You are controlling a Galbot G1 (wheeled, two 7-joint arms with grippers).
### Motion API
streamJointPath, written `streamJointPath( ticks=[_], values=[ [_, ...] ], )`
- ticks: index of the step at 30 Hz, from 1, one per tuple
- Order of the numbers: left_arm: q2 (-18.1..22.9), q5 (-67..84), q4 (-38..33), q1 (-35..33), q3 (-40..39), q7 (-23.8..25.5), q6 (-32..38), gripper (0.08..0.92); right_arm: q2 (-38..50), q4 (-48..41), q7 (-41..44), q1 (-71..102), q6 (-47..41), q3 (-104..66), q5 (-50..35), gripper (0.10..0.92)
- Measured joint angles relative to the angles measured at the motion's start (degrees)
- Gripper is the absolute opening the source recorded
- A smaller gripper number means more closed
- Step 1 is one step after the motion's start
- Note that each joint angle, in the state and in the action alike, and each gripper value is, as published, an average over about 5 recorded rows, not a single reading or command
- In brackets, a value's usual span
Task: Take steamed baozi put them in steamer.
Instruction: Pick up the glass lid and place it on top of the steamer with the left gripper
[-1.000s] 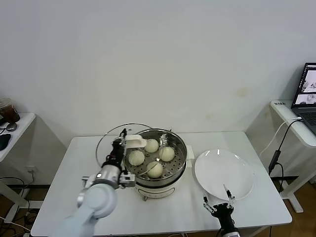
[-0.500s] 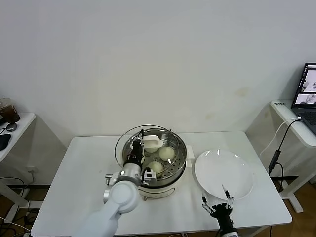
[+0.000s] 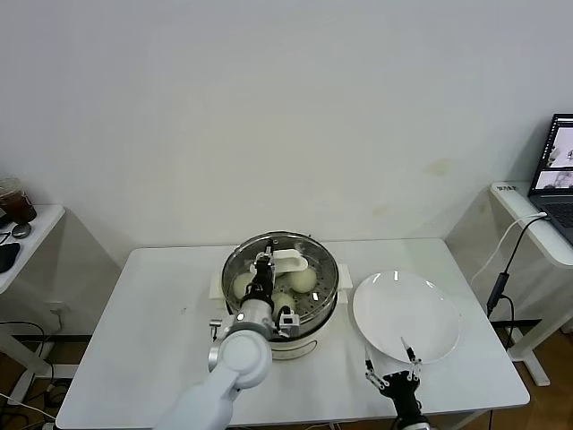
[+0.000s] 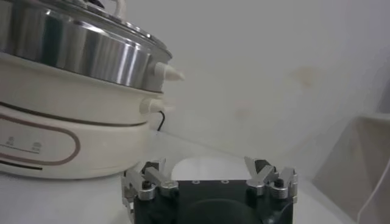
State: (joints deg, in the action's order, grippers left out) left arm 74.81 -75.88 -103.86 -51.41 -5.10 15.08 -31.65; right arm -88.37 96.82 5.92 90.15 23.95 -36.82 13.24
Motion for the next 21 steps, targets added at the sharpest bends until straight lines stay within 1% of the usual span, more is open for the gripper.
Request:
streamJointPath(
  ticks=[21],
  values=[
    [0.51, -2.15, 1.02, -0.67, 0.15, 0.07, 0.91, 0.175, -0.06, -0.15, -0.08, 0.24, -0.03, 0.71, 0.10, 0.823]
  ],
)
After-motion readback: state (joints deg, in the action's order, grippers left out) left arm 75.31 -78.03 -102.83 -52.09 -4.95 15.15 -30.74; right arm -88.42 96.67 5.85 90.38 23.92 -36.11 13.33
